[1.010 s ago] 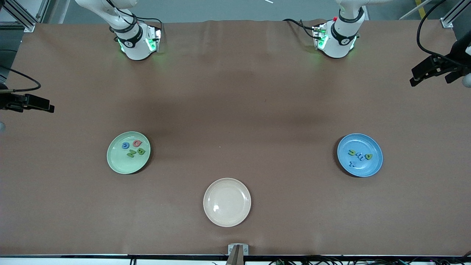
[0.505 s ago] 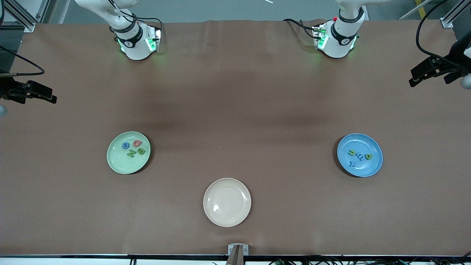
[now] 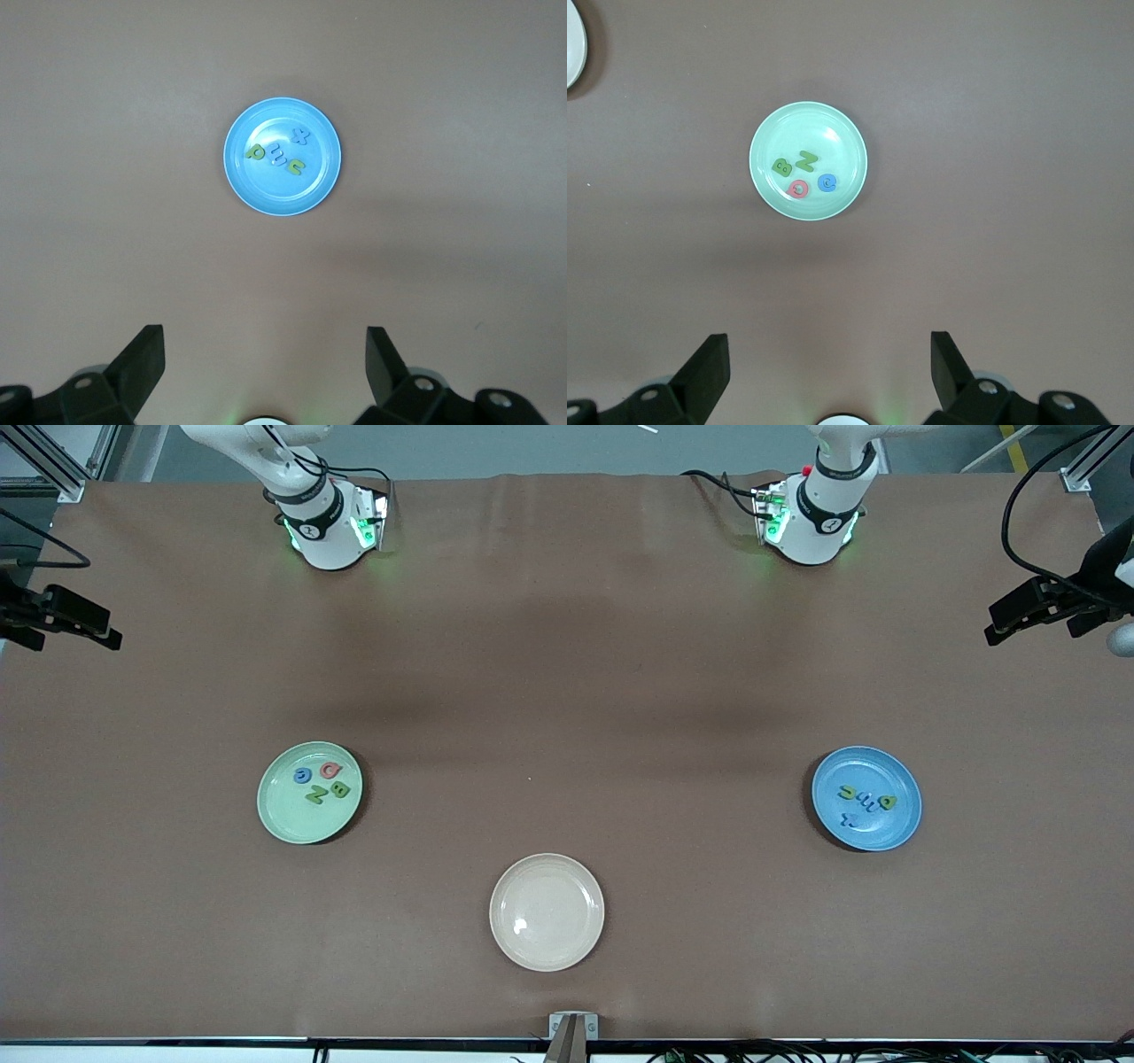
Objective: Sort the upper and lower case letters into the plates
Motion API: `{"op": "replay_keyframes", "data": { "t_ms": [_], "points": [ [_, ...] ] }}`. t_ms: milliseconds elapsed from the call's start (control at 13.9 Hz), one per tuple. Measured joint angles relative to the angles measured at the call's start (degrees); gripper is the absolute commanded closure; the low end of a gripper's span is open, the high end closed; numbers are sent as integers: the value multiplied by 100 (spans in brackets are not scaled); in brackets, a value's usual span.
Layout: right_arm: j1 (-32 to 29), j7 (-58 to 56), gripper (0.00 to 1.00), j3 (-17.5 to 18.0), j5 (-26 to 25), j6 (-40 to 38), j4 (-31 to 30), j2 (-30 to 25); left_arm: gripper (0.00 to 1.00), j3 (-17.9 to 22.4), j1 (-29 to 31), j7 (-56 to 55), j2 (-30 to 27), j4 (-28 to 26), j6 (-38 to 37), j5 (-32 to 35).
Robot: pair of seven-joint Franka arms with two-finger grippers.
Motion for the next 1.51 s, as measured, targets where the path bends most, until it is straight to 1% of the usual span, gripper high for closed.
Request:
{"op": "replay_keyframes", "data": {
  "t_ms": [649,1154,1514],
  "points": [
    [-59,0,0,-28,-2,0,-84,-115,0,-6,-8,0,0,0,6,0],
    [-98,-1,0,-20,-2,33,-266,-207,0,-9,-15,0,0,16,18,0],
    [-140,-3,0,105,-3,66,-270,-226,0,-2,-4,0,0,119,34,0]
  ]
}}
